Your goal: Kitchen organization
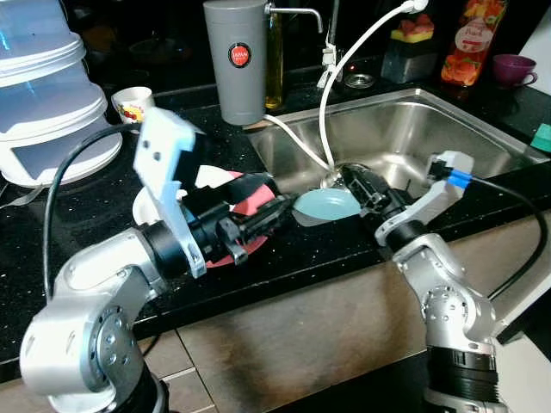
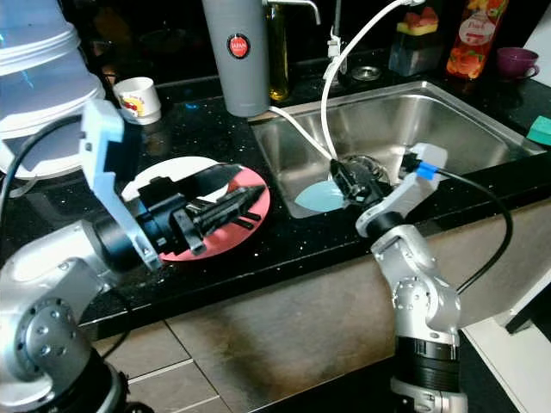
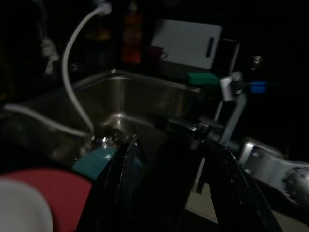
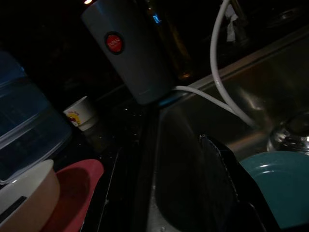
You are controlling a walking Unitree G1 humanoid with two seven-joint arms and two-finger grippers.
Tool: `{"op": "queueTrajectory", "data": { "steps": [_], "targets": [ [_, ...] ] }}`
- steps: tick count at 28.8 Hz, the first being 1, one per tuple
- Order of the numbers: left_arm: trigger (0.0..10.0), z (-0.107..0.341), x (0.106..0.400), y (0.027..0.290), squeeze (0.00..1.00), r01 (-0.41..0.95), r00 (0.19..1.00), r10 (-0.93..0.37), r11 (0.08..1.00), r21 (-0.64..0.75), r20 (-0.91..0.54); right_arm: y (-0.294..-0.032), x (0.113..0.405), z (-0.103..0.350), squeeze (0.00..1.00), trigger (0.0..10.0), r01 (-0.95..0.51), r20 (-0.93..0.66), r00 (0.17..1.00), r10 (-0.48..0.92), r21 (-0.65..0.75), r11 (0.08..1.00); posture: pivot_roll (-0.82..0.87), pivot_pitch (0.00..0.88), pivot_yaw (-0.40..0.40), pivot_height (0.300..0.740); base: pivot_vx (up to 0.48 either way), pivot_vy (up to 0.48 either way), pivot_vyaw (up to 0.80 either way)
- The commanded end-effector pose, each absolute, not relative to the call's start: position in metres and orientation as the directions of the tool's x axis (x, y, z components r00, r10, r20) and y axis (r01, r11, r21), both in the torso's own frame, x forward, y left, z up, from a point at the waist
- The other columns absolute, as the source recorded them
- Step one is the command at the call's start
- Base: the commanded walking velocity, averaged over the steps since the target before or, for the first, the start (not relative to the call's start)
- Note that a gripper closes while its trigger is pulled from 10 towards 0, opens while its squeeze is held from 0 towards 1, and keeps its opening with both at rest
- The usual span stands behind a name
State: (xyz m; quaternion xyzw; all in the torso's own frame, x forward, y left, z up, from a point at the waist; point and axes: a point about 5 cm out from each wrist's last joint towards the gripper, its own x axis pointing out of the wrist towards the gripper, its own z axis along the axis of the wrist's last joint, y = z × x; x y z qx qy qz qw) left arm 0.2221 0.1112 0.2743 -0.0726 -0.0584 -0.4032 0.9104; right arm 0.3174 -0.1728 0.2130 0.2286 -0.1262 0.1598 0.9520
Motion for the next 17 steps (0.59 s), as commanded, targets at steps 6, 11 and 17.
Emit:
{"op": "queueTrajectory", "data": {
  "steps": [6,11,17],
  "targets": [
    [10.0,0.276,0.224,0.114,0.00,0.641,0.764,-0.596,0.745,-0.184,0.247,-0.171,0.321,0.216,0.00,10.0,-0.374,0.329,0.910,0.253,0.387,0.843,0.10,0.000,0.027,0.740,0.000,0.000,0.00],
    [10.0,0.277,0.227,0.118,0.00,0.583,0.803,-0.536,0.797,-0.157,0.260,-0.170,0.322,0.217,0.00,10.0,-0.378,0.330,0.909,0.256,0.388,0.841,0.10,0.000,0.028,0.740,0.000,0.000,0.00],
    [10.0,0.272,0.236,0.130,0.00,0.389,0.885,-0.401,0.916,0.100,0.235,-0.167,0.323,0.215,0.00,10.0,-0.382,0.327,0.908,0.262,0.388,0.839,0.10,0.000,0.027,0.740,0.000,0.000,0.00]
  ]
}}
